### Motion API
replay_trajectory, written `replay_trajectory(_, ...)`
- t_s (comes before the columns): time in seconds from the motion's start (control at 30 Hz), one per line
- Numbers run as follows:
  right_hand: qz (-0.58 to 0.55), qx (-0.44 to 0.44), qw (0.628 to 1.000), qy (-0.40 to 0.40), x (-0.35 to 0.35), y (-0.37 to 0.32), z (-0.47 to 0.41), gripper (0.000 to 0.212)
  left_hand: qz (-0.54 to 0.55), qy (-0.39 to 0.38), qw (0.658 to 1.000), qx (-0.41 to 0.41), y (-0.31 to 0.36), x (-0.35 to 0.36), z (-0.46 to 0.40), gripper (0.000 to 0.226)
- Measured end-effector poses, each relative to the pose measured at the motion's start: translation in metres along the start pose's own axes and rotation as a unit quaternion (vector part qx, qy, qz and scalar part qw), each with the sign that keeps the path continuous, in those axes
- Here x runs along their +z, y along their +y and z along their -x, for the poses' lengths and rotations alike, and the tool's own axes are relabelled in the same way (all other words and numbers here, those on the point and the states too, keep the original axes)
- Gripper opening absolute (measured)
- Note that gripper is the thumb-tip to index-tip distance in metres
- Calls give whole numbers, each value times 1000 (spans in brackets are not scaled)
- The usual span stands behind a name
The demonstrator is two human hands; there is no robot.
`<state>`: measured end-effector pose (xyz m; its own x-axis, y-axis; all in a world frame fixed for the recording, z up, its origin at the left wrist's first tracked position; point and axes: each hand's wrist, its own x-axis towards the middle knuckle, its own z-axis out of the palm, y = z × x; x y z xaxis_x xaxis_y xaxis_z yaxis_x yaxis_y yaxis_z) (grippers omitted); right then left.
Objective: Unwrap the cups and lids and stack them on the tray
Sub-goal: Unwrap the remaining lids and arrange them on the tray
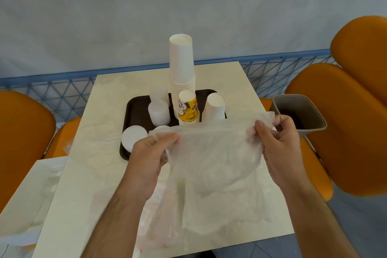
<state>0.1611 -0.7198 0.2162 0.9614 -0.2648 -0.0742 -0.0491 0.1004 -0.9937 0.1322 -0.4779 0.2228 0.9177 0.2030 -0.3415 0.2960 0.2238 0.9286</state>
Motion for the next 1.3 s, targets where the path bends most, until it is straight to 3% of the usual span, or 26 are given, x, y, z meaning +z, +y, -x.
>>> replay_trajectory(0.13,-58,5,998,39,-4,6,1,14,9,4,1000,3,-2,-2,-3,20)
replay_trajectory(0.3,-124,3,990,-73,-3,16,15,37,12,7,1000,-8,0,1,-8,20)
replay_trajectory(0.4,-112,13,985,-129,-5,13,15,29,10,4,1000,-5,1,1,-9,20)
replay_trajectory(0.57,-42,34,968,-244,-16,2,4,77,24,29,999,5,4,-11,-14,25)
replay_trajectory(0.73,44,30,941,-334,-26,-4,-8,93,67,67,995,23,9,-20,-19,20)
replay_trajectory(0.8,40,44,934,-353,-30,-4,-11,100,104,46,993,16,9,-22,-17,24)
replay_trajectory(0.9,-38,75,935,-345,-28,-3,-12,112,130,-52,990,-7,2,-15,-5,36)
replay_trajectory(1.0,-94,103,941,-309,-21,-2,-12,122,130,-118,984,19,-13,-3,7,89)
replay_trajectory(1.07,-113,112,945,-286,-18,-3,-12,128,140,-145,979,30,-23,5,13,110)
replay_trajectory(1.2,-116,115,945,-282,-21,-2,-15,129,204,-105,973,31,-23,13,15,95)
replay_trajectory(1.3,-106,124,938,-305,-31,-3,-21,125,222,-83,971,22,-13,6,10,58)
